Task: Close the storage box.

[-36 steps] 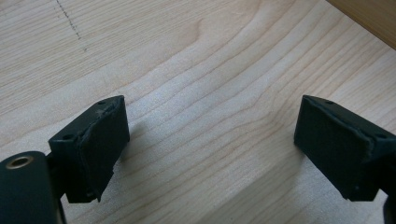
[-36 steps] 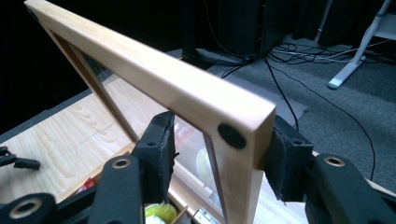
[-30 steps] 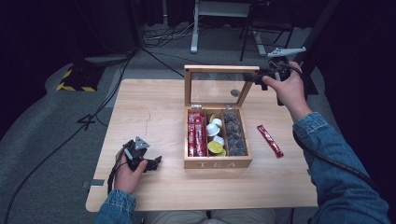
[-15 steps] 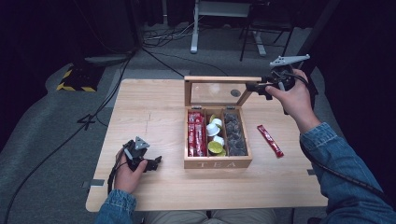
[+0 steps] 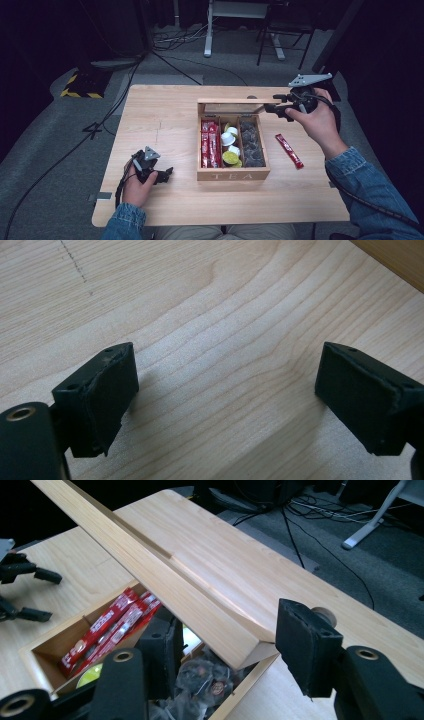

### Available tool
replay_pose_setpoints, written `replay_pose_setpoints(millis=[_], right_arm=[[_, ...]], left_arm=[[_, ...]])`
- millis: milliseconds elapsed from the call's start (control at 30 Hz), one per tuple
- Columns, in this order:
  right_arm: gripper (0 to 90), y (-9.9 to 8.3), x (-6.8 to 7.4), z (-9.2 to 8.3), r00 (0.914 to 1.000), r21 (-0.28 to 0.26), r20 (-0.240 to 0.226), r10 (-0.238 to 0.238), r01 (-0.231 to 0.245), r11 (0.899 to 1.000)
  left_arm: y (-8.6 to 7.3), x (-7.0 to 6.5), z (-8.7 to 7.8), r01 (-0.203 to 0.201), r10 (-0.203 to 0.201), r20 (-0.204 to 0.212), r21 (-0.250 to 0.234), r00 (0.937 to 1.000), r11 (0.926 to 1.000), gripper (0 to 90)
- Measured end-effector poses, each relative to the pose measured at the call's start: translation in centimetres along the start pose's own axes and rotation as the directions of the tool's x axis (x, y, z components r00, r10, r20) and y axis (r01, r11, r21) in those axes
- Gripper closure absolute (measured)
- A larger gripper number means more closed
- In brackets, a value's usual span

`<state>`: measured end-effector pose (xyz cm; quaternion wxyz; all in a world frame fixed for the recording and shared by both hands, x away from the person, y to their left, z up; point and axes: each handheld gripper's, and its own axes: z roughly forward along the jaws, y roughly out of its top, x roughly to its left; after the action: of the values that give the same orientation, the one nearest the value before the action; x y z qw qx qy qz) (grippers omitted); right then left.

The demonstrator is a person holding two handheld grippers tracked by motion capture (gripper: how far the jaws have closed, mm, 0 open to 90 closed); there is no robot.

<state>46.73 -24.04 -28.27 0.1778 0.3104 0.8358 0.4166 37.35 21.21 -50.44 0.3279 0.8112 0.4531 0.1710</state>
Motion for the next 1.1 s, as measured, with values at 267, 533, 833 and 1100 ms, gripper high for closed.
replay_pose_setpoints(millis=[267,533,833,1100], right_arm=[[44.1,-1.6,1.3,-0.4,0.9995,0.015,0.003,-0.033,0.033,0.999],[42.4,-3.3,2.8,-0.6,0.9976,0.034,0.013,-0.067,0.067,0.997],[40.2,-5.0,4.2,-0.6,0.9944,0.066,0.019,-0.104,0.103,0.993],[37.5,-6.9,5.1,-0.3,0.9932,0.099,0.008,-0.117,0.115,0.988]], left_arm=[[0.0,0.0,0.0,0.003,-0.003,0.001,0.0,1.0,1.0,10.6],[0.0,0.0,0.0,0.005,-0.005,0.003,-0.002,1.0,1.0,10.6],[0.0,0.0,0.0,0.005,-0.005,0.003,-0.002,1.0,1.0,10.6],[0.0,0.0,0.0,0.003,-0.003,0.003,-0.001,1.0,1.0,10.6]])
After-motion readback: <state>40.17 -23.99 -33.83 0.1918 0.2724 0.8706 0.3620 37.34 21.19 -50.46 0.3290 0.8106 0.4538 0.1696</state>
